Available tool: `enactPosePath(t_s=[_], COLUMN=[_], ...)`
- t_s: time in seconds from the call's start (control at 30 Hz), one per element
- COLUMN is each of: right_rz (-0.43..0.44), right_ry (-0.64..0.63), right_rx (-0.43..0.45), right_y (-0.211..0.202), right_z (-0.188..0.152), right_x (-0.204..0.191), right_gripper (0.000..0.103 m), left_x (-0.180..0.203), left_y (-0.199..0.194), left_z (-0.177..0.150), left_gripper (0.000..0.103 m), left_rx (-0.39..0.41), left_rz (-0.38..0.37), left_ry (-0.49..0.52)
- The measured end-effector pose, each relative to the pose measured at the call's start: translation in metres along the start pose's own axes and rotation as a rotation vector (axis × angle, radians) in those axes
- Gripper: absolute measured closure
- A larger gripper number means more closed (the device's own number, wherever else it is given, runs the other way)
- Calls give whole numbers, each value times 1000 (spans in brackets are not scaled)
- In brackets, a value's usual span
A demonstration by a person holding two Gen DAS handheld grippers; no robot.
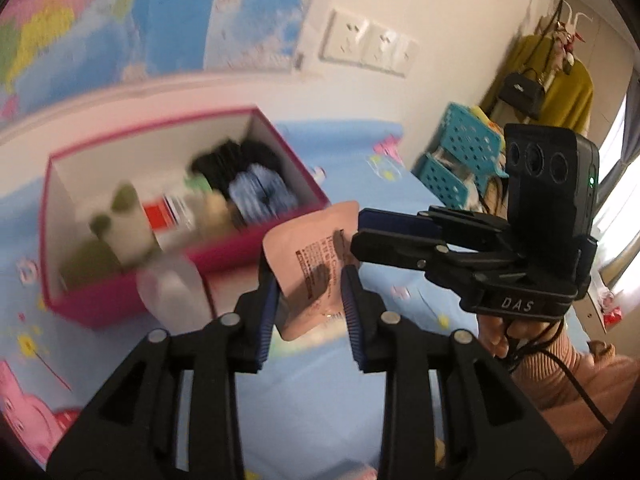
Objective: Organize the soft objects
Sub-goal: 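Carry the pouch into the pink box and open the right gripper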
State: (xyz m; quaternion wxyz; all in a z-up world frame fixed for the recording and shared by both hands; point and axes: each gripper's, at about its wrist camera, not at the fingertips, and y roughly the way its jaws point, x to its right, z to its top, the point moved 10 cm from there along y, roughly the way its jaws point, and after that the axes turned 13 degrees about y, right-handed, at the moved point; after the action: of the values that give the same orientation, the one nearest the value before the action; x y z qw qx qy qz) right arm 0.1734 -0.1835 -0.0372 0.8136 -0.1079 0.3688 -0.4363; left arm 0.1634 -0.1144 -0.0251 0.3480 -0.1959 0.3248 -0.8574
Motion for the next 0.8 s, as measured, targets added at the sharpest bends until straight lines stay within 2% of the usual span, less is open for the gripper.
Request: enactPosePath(t_s=[0.17, 0.33, 0.5, 0.57, 0.67, 0.8], right_rz=[19, 34, 17, -4, -13, -12], right_ry=[17, 38, 72, 87, 110, 100], right_rx=[26, 6, -77, -85, -89, -88], right_y=[25, 59, 95, 102, 103, 89], right_z=[39, 57, 50, 47, 44, 37], right_x=[3, 8, 22, 29, 36, 37], right_gripper=[76, 76, 75, 75, 71, 70], left_x=[-41, -79, -109, -118, -129, -132], left_y=[9, 27, 53, 60, 59, 45], left_z=[28, 32, 15, 7, 0, -3], left_gripper=[70, 70, 70, 69, 69, 68], left_rx=[13, -7, -78, -104, -100, -75], left_rz=[57, 72, 74, 84, 101, 130], left_ry=[-33, -104, -188, -226, -259, -254])
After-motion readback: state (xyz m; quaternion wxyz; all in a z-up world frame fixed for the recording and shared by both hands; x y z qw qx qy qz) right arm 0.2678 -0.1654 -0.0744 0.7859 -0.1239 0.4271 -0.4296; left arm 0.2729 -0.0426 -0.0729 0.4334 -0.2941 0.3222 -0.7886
